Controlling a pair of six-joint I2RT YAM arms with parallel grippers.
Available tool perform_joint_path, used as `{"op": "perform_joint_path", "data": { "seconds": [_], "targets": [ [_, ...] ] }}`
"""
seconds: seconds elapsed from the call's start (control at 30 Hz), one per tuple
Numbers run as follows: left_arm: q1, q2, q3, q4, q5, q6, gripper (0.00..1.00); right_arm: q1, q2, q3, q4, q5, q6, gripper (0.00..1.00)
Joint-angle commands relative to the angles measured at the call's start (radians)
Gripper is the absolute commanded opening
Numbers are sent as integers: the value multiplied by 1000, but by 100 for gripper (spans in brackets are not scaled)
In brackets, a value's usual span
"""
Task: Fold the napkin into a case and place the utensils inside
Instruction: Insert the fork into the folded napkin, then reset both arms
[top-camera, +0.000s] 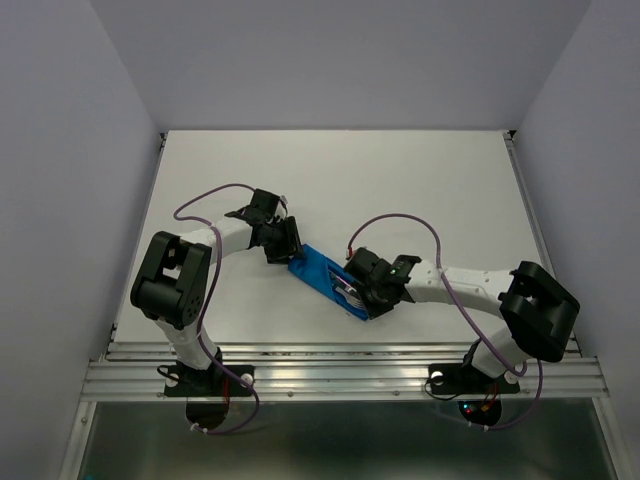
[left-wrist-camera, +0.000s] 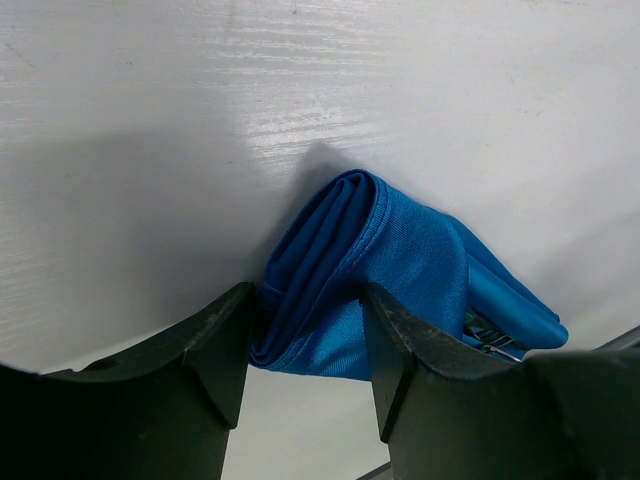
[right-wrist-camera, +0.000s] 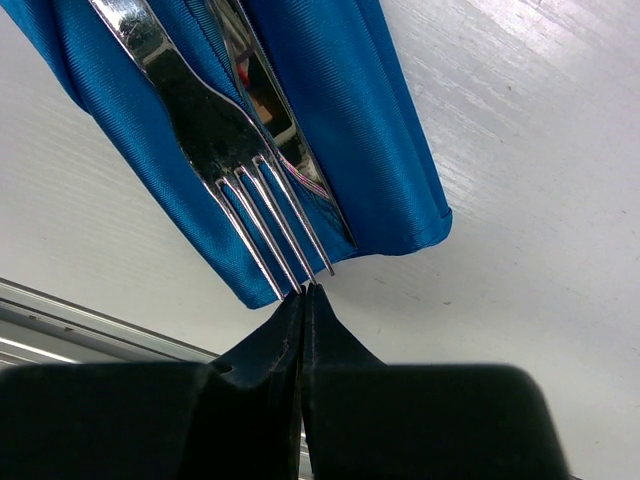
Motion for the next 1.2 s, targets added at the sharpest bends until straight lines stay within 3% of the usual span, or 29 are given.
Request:
{"op": "perform_joint_path", "data": {
  "seconds": [0.0,0.13,0.27,0.43,0.57,0.8,0.87,0.9,0.93,1.0,1.17],
  "targets": [
    [2,-26,2,-40,-21,18,57,20,0,40,48,-8,-13,1],
    [2,-35,14,-52,-36,22,57,20,6,49,16,13,-13,1],
    [2,-66,60,-108,-83,38,58,20,-40,31,-70,148,23,1],
    [-1,-136,130,-177,-169,61,59,20,-195,6,-113,266,115,25],
    [-16,-176,132,-194,-197,67,59,-9,-250,12,-118,316,175,36],
    [-87,-178,128,-185,-163,65,56,-147,-261,-54,-28,186,204,39],
    [-102,-181,140,-184,-160,67,56,-220,-307,-71,40,178,226,53],
    [-104,-184,144,-182,-157,67,56,-251,-337,-74,58,184,237,63],
    [-105,-195,155,-178,-150,67,56,-307,-350,-69,95,204,255,82],
    [-105,-213,167,-172,-150,65,57,-348,-368,-54,115,260,284,99],
    [-104,-299,233,-165,-166,79,60,-368,-391,52,123,573,214,100]
  ]
}}
